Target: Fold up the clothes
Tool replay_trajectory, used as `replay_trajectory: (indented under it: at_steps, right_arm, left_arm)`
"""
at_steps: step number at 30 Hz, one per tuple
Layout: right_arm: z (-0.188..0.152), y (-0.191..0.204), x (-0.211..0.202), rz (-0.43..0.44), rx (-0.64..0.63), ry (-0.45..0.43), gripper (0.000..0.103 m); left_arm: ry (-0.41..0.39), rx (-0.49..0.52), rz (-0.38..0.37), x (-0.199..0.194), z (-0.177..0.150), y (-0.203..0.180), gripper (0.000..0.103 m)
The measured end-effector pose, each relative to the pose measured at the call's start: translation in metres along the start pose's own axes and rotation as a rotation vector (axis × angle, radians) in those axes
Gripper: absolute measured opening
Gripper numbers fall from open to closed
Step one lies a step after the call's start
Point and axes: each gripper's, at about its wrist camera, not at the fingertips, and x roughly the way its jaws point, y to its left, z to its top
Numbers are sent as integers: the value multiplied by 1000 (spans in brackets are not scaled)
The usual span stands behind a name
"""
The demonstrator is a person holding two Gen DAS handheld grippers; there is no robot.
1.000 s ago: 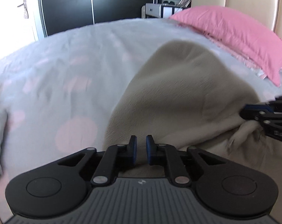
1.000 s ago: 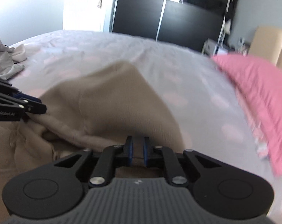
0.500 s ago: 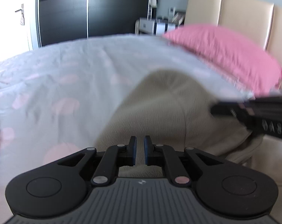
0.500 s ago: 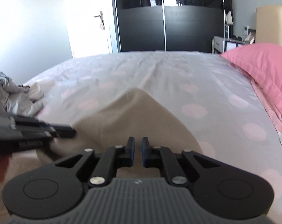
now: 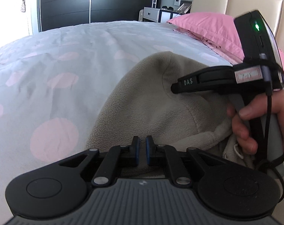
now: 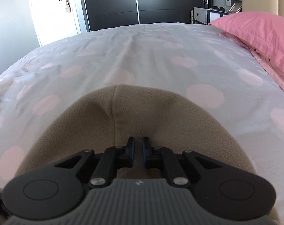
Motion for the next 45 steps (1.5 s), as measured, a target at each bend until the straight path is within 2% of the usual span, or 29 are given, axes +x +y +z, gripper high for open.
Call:
replay_trajectory:
  at_steps: [3,5,7,10,13,16,18,22,25,28,32,34,36,40,41,43,45]
  right_arm:
    - [0,-2,-10,8,4,-12,8]
    - [2,-5,-34,20,-17,-44,12]
    - [1,-14,-65,42,-45,-94,12]
    - [3,-42,-101,42,-56,-91,14]
    - [-4,-71,-122,60,-60,-16,14]
    - [-27,-84,-134,89,-101,40,14]
    - [-49,-87,-140,100,-136,60,14]
    - [-91,-87,-143,81,-176,-4,13]
    - [-105,-82,-142,52,-219,-53,13]
    - [-106,-80,-140,37,-235,-57,13]
    - [-96,-73,-153,-6,-225,-54,13]
    - [-90,-72,-165,-24,-205,-60,14]
    - [-85,-76,-186,-24,-158,-77,16]
    - [-86,-87,-226,-39,-109,-52,18]
    - [-88,-91,-238,-46,-103,-49,20]
    - [-97,-102,-263,-79,-95,-54,38]
    - [-108,-117,-288,-99,-84,-40,39]
  left_arm:
    - [-52,8,-9,-11,2,0,7]
    - [-101,15,-21,-23,4,1,8]
    - [-152,35,23,-37,6,4,9]
    - [-133,11,57,-46,11,17,9]
    - [-49,-14,59,-43,8,28,9]
    - [-18,21,94,-39,1,30,11]
    - [18,-4,87,-33,-2,33,12]
    - [54,41,140,-19,-10,24,12]
    - [42,95,200,-16,-17,11,12]
    - [27,41,180,-22,-17,15,12]
    - [-36,-78,141,-56,-14,26,17]
    - [-72,-80,129,-83,-7,24,17]
    - [-77,-58,134,-107,-4,21,17]
    - [-56,-104,137,-154,-10,28,19]
    - [-48,-113,138,-167,-14,30,22]
    - [-26,-117,158,-192,-23,36,27]
    - [-2,-112,186,-214,-33,42,31]
